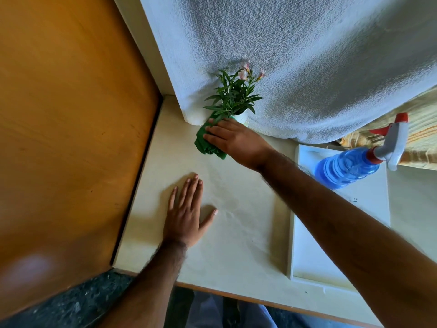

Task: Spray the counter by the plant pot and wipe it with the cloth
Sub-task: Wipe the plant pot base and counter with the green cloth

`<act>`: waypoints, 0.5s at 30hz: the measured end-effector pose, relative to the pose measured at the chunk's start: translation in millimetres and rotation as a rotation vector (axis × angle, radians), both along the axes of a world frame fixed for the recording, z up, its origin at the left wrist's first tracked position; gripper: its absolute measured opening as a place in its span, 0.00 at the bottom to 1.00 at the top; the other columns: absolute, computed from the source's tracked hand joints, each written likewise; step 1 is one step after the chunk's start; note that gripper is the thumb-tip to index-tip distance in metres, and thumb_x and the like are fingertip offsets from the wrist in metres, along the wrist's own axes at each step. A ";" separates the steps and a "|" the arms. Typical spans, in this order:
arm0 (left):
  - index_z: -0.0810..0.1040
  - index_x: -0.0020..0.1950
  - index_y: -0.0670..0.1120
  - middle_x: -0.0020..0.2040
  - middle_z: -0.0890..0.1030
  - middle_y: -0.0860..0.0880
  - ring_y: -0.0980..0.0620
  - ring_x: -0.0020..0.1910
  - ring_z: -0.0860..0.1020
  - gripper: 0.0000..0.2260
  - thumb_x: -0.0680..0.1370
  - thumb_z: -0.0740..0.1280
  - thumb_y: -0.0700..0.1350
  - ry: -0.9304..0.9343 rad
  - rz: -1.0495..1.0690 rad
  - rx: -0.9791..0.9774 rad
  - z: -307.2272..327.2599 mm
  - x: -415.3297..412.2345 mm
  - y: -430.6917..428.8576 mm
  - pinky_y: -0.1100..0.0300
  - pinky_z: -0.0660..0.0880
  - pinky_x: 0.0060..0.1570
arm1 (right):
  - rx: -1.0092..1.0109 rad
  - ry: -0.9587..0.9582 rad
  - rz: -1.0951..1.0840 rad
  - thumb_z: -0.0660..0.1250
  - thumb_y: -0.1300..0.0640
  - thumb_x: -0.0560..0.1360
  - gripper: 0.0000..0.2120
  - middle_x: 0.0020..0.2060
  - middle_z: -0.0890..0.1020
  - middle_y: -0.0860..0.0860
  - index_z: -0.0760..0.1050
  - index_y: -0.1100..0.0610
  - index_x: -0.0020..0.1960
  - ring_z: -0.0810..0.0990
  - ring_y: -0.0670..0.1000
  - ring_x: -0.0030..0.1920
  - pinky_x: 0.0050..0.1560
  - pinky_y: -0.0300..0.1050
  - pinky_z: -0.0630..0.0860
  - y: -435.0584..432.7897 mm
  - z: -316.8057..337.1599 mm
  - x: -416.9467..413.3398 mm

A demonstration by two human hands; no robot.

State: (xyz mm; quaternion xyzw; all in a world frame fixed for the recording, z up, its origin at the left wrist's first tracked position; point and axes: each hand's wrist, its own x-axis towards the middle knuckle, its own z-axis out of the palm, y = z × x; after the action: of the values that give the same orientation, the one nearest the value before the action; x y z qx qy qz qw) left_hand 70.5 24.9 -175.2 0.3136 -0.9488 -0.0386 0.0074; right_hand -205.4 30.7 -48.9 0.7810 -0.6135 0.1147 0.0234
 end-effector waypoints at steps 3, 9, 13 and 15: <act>0.52 0.86 0.45 0.87 0.55 0.46 0.46 0.86 0.54 0.41 0.82 0.50 0.71 -0.003 -0.002 0.000 -0.5 0.0 0.0 0.41 0.57 0.83 | 0.039 -0.031 -0.013 0.61 0.67 0.80 0.14 0.59 0.83 0.64 0.80 0.67 0.62 0.79 0.66 0.64 0.71 0.64 0.70 1.4 -7.9 -2.7; 0.54 0.86 0.45 0.87 0.56 0.45 0.46 0.86 0.56 0.41 0.82 0.50 0.71 -0.013 0.004 0.001 1.6 -0.9 0.4 0.41 0.58 0.83 | 0.218 -0.101 -0.051 0.58 0.69 0.81 0.18 0.69 0.76 0.63 0.74 0.65 0.70 0.70 0.63 0.73 0.78 0.60 0.59 4.5 -17.0 3.0; 0.55 0.85 0.44 0.86 0.57 0.45 0.45 0.85 0.57 0.41 0.82 0.51 0.71 0.005 0.004 -0.010 2.2 -0.7 0.3 0.42 0.58 0.83 | 0.033 -0.128 -0.023 0.56 0.65 0.81 0.18 0.62 0.82 0.63 0.79 0.67 0.64 0.78 0.66 0.66 0.70 0.62 0.71 5.8 -5.7 5.6; 0.55 0.86 0.44 0.86 0.57 0.45 0.45 0.85 0.57 0.41 0.82 0.51 0.71 0.002 0.002 -0.007 2.2 -0.3 0.4 0.42 0.58 0.83 | -0.046 -0.131 -0.028 0.59 0.66 0.81 0.15 0.61 0.83 0.63 0.80 0.66 0.63 0.80 0.65 0.64 0.68 0.62 0.74 5.5 -3.5 1.9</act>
State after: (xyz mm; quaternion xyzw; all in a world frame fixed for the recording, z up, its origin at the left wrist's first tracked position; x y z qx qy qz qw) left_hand 70.2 25.3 -173.0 0.3147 -0.9485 -0.0357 0.0096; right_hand -203.6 36.2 -52.4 0.7624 -0.6218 0.1793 0.0030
